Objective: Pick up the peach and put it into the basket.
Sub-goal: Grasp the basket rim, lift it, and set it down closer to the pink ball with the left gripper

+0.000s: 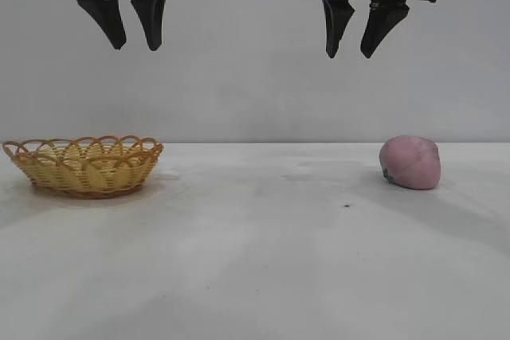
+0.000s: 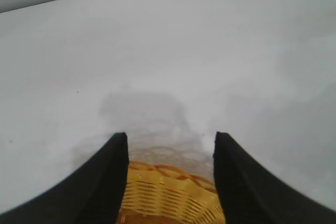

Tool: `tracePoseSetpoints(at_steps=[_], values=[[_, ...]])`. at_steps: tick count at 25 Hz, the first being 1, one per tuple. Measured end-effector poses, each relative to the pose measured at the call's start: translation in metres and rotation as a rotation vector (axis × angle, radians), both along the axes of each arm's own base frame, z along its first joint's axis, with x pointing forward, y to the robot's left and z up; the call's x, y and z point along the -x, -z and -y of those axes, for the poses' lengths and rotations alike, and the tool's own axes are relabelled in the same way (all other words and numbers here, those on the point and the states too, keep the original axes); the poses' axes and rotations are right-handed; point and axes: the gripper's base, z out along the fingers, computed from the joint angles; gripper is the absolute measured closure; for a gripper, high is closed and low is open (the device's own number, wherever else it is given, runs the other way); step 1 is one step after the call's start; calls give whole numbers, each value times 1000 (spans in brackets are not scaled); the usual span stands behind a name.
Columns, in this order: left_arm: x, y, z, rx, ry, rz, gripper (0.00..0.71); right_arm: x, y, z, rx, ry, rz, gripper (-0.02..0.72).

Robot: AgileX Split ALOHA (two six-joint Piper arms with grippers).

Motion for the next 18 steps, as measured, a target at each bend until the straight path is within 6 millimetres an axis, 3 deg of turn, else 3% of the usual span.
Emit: tracePoseSetpoints(at_steps=[6,9,18], values=[[0,0,0,4,-2,-5,345,0,0,0,-2,0,-1,335],[-1,3,-9,10,-31,-40,345,0,0,0,-2,3,-5,335],[-3,42,-104,-41,-143,-214,345,1,1,0,-8,6,-18,335]])
